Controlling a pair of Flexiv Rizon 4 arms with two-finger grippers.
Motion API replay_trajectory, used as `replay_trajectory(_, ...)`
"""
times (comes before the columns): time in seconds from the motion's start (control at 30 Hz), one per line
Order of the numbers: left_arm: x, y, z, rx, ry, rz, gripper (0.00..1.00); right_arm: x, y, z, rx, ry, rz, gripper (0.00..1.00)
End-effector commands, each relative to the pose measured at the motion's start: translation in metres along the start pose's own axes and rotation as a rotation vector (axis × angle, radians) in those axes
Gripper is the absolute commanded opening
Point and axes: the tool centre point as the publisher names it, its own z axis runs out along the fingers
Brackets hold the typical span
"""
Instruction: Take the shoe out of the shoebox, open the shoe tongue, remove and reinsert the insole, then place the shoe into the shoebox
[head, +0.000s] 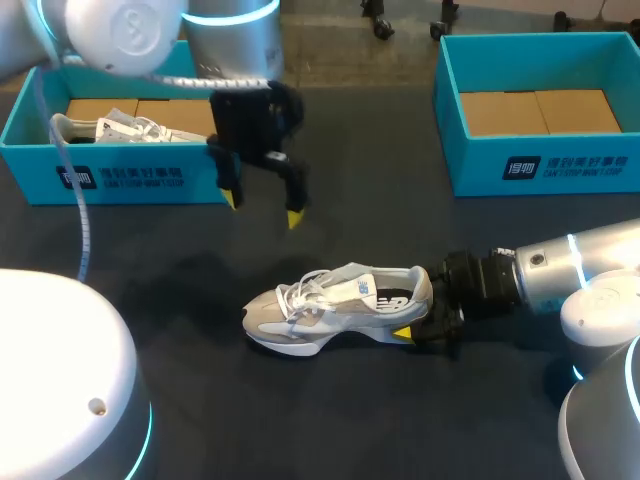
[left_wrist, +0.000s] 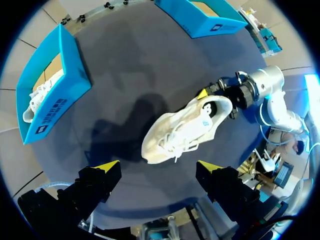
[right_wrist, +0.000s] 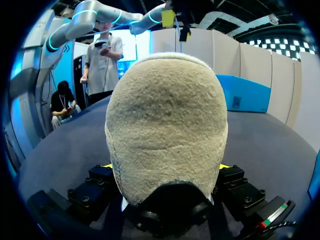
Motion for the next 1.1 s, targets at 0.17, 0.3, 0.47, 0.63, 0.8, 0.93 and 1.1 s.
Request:
replay_trajectory(0.17, 0.027, 0.0, 0.018, -0.006, -0.041, 0.026, 1.0, -0.002, -0.002, 0.004, 0.003, -0.003, 0.0, 0.0)
replay_trajectory(0.3, 0.035, 0.002, 0.023, -0.013, -0.053, 0.042, 1.0, -0.002, -0.002, 0.004, 0.003, -0.003, 0.0, 0.0)
replay_trajectory(0.47, 0.041, 0.007, 0.027, -0.016, -0.065, 0.058, 1.0, -0.002, -0.002, 0.004, 0.003, -0.003, 0.0, 0.0)
replay_trajectory(0.63, 0.041, 0.009, 0.028, -0.013, -0.088, 0.075, 1.0, -0.002, -0.002, 0.004, 0.003, -0.003, 0.0, 0.0)
replay_trajectory(0.8, 0.041, 0.009, 0.028, -0.013, -0.088, 0.075, 1.0, -0.002, -0.002, 0.004, 0.003, -0.003, 0.0, 0.0)
replay_trajectory(0.93, 0.041, 0.009, 0.028, -0.013, -0.088, 0.075, 1.0, -0.002, -0.002, 0.004, 0.003, -0.003, 0.0, 0.0)
replay_trajectory(1.1, 0.041, 0.009, 0.028, -0.013, -0.088, 0.075, 1.0, -0.002, -0.002, 0.004, 0.003, -0.003, 0.0, 0.0)
